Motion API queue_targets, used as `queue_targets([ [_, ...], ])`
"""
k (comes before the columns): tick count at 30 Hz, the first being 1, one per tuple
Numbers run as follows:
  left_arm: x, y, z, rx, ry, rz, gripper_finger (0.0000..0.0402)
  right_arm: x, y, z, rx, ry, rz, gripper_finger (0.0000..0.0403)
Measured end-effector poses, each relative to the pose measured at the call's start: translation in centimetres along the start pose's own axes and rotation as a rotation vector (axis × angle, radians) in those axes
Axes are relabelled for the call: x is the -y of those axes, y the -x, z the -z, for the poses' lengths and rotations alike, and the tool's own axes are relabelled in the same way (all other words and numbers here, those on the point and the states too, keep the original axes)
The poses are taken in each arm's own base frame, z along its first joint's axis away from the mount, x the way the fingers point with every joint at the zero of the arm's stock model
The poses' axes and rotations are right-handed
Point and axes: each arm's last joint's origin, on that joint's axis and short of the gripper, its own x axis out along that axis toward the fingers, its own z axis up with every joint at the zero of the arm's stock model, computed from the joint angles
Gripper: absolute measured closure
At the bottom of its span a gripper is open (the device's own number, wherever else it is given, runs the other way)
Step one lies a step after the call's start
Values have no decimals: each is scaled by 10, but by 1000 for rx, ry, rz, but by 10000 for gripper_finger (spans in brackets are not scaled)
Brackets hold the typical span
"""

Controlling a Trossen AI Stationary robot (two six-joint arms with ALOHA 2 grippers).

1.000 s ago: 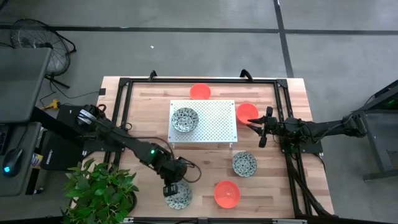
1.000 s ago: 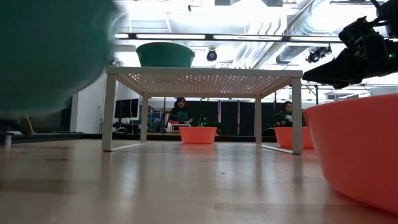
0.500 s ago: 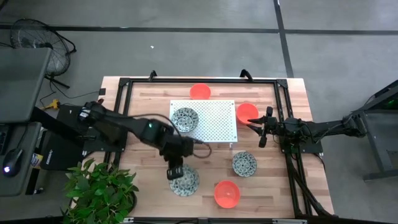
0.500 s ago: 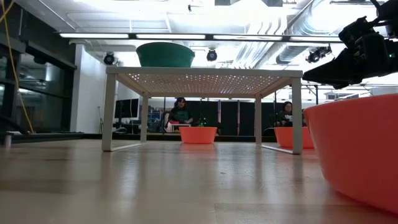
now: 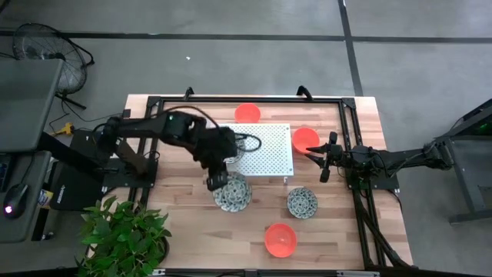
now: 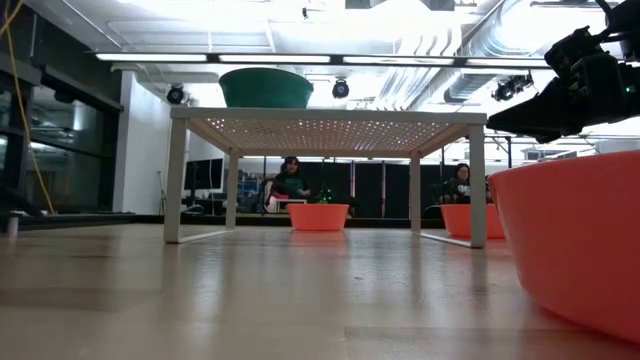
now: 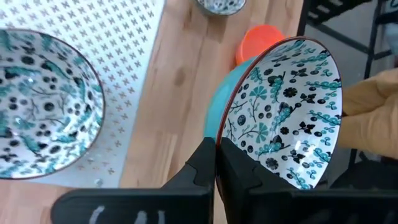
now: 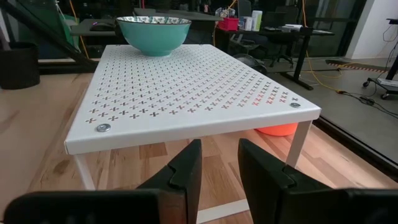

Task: Pick & Place Mini bowls
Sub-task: Stack the left white patterned bowl on the white patterned bowl on the shelf

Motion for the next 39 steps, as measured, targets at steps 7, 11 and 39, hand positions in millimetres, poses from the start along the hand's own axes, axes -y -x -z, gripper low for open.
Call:
queue_targets([
  [7, -29, 10, -14, 22, 41, -1, 401, 0, 0, 0, 0, 0, 0, 309],
  [11, -46, 15, -20, 41, 68, -17, 401, 0, 0, 0, 0, 0, 0, 309],
  [39, -138, 21, -37, -32, 200, -104, 401, 0, 0, 0, 0, 0, 0, 309],
])
